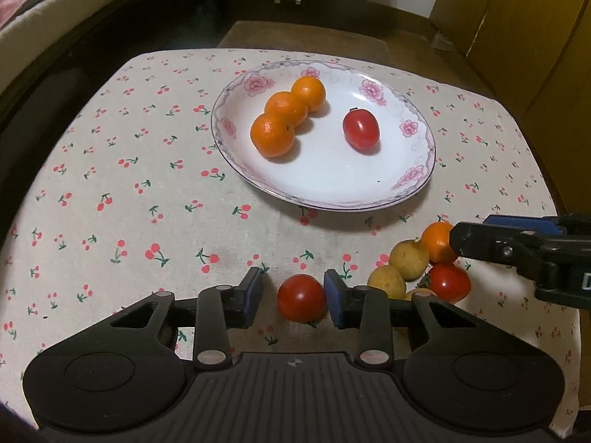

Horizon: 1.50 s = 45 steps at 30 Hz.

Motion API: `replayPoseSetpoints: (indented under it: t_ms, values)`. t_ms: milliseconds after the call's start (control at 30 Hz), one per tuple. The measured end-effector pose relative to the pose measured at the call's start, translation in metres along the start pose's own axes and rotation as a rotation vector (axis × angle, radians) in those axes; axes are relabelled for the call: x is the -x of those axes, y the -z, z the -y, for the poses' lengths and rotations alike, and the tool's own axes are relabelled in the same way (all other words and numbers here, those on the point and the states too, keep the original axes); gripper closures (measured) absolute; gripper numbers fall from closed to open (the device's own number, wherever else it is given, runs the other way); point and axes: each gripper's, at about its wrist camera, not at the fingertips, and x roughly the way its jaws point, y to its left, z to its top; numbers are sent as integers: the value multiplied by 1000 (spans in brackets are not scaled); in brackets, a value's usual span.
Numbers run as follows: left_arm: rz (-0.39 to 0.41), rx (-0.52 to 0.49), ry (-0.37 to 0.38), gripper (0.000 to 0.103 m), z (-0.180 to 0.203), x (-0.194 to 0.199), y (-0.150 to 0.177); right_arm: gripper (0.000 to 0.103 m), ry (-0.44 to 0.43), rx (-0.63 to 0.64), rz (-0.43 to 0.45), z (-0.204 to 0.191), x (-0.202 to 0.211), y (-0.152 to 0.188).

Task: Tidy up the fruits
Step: 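Grasp a red tomato with the left gripper while the right gripper grasps another red tomato, then carry both red tomatoes over the white bowl with both grippers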

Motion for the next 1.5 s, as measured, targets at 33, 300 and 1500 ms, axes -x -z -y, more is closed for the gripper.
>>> replayPoseSetpoints:
  t_ms: [33,300,1500]
  values:
    - [0,0,4,63,0,1,0,62,2,-10,-6,2,-1,1]
    - [-4,2,11,66,-1,3,4,62,2,-24,-46,5,-10,6]
    - [-1,6,18,61,-5,6,8,61,-28,22,-154,-24,-30,17]
